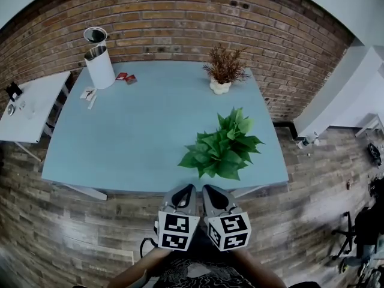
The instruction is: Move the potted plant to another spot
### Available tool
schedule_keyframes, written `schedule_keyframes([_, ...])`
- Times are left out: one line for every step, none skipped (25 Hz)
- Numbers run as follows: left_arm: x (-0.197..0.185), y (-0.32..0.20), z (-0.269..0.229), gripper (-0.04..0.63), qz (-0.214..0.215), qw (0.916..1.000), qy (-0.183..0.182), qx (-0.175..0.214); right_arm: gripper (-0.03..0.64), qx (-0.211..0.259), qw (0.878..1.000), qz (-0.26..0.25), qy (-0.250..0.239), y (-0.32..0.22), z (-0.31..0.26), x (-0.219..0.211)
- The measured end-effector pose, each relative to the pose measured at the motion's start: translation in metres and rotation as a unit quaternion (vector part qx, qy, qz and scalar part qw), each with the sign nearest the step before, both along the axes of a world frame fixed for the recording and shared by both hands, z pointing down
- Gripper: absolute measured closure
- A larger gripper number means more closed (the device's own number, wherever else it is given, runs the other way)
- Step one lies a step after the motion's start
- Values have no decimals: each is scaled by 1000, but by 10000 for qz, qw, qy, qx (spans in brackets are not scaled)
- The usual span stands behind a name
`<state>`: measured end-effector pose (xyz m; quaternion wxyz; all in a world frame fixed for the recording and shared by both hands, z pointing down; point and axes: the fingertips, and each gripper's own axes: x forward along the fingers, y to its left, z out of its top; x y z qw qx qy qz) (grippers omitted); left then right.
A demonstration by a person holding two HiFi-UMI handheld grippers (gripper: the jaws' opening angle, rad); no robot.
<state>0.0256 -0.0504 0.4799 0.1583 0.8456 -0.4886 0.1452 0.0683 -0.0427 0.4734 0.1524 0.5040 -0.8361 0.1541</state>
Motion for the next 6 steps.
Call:
schedule_keyframes([0,1,1,594,7,10000,-3,-10,611,-7,10000,-3,10,0,0,0])
schedule_keyframes([0,2,1,594,14,10000,-6,-20,611,-17,10000,-4,16,1,1,0])
schedule_keyframes([0,2,2,594,20,10000,-7,-30,611,-25,10000,-3,19,1,1,0])
schedule_keyframes([0,3,2,594,23,10000,-8,-38,611,-29,10000,-2,19,2,1,0])
schedule_keyframes([0,3,2,594,22,10000,-9,-46,611,-31,10000,-1,17,2,1,0])
schedule_keyframes([-1,3,2,594,21,10000,-9,-53,611,-31,10000,-1,14,2,1,0])
